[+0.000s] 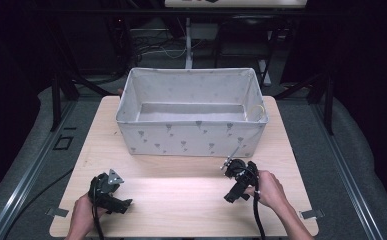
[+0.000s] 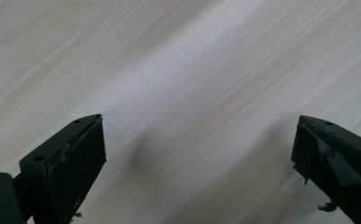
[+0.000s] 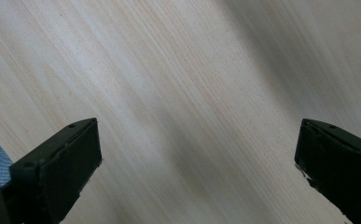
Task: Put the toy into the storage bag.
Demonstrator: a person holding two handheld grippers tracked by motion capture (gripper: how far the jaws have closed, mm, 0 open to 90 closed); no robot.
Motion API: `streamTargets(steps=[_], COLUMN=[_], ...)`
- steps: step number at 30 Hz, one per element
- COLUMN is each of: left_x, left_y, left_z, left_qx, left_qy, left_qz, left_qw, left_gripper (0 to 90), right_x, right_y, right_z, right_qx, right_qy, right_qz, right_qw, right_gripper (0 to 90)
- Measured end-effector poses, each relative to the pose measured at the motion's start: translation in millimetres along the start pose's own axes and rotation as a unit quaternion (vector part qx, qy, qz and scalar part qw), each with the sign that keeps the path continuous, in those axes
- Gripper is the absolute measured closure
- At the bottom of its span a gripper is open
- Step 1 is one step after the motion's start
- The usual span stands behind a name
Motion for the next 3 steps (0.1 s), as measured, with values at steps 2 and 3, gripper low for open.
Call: streamTargets(steps=[2, 3], left_x=[0.3, 0.1], left_y=[0.5, 0.6], left_z=[-0.3, -0.4], left_qx=[0.001, 0.001], left_qy=[-0.001, -0.001], left_qz=[-0.001, -0.001], left_qw=[1.0000, 1.0000], left_gripper=[3.0, 3.0], right_x=[0.9, 0.9], right_y=[-1.4, -1.9], right_z=[0.3, 1.0], right_qx=[0.000, 0.002], right_qy=[0.000, 0.002], right_qz=[0.011, 0.012], right_qw=[0.9999, 0.9999], right_gripper=[0.5, 0.5])
Point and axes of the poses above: each handheld gripper's, and its own axes: x roughly backward along the jaws, z roughly out of its underside, y roughly to its left, the point moved 9 cm from there along -x, roughly forward along the jaws, and after that the axes turned 4 degrees about z, right-handed, at the moved point
